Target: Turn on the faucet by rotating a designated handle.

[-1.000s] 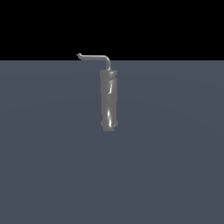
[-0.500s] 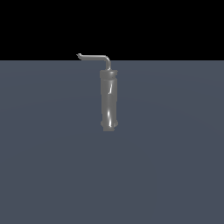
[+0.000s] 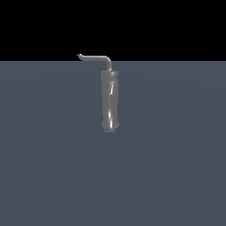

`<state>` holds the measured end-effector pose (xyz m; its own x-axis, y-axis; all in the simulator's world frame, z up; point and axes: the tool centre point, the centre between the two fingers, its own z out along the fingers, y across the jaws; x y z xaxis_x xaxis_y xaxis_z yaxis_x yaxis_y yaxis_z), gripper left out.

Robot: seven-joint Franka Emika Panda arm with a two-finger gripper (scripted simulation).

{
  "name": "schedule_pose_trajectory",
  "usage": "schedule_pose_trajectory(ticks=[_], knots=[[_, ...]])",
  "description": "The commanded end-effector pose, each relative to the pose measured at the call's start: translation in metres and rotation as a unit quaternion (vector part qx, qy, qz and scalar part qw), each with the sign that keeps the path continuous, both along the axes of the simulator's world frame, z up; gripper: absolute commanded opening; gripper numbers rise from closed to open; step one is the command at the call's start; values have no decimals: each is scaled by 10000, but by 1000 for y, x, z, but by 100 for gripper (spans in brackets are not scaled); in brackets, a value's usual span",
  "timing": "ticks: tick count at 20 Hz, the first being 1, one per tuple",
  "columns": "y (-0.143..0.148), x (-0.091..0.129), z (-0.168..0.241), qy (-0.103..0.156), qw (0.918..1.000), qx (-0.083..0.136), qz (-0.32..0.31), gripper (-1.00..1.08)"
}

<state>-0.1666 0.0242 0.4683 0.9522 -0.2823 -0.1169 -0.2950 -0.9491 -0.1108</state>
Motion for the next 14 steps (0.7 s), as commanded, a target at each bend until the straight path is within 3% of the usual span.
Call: schedule_pose_trajectory(ticks=[1, 8, 14], knots=[[3, 17, -5, 66, 9994, 52, -336, -100], [11, 62, -23, 259, 9914, 105, -1281, -100], [19, 100, -42, 406, 9769, 65, -2099, -100]])
